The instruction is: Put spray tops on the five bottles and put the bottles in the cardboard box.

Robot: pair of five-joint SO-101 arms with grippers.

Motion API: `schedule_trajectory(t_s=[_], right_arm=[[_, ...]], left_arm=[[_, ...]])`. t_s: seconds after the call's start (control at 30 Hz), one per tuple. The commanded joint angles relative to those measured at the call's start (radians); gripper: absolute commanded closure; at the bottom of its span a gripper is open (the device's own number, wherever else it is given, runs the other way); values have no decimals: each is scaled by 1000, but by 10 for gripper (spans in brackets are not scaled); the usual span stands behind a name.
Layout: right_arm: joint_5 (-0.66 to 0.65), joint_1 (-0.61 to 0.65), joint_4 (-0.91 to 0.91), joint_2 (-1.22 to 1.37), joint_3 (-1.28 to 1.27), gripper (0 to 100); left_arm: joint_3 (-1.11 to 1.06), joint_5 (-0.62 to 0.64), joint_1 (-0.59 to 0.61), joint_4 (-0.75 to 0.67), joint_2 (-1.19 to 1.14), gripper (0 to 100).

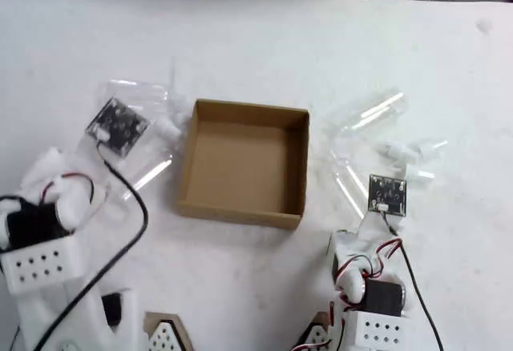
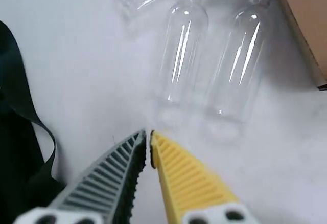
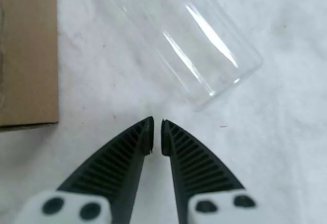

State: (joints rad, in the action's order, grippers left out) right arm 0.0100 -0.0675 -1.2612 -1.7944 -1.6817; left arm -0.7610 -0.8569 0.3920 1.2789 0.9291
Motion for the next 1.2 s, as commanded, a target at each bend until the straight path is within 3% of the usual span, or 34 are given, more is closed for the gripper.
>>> schedule_trajectory(t_s=[0.0, 0.23, 0.57, 0.73, 0.93, 1.17], right_arm=[[-8, 4, -4, -5, -9, 984], [-8, 2, -4, -5, -9, 984], [-8, 4, -4, -5, -9, 984], [-8, 4, -4, -5, -9, 984], [-8, 4, -4, -5, -9, 984], [-8, 4, -4, -5, -9, 984]], left_arm=[[170, -14, -90, 74, -90, 972], [468, -9, -225, 279, -318, 972], [1007, -14, -239, 473, -888, 972], [1188, -14, -251, 476, -1058, 965], [1218, -14, -280, 423, -1233, 804], [1218, -9, -278, 250, -1395, 829]])
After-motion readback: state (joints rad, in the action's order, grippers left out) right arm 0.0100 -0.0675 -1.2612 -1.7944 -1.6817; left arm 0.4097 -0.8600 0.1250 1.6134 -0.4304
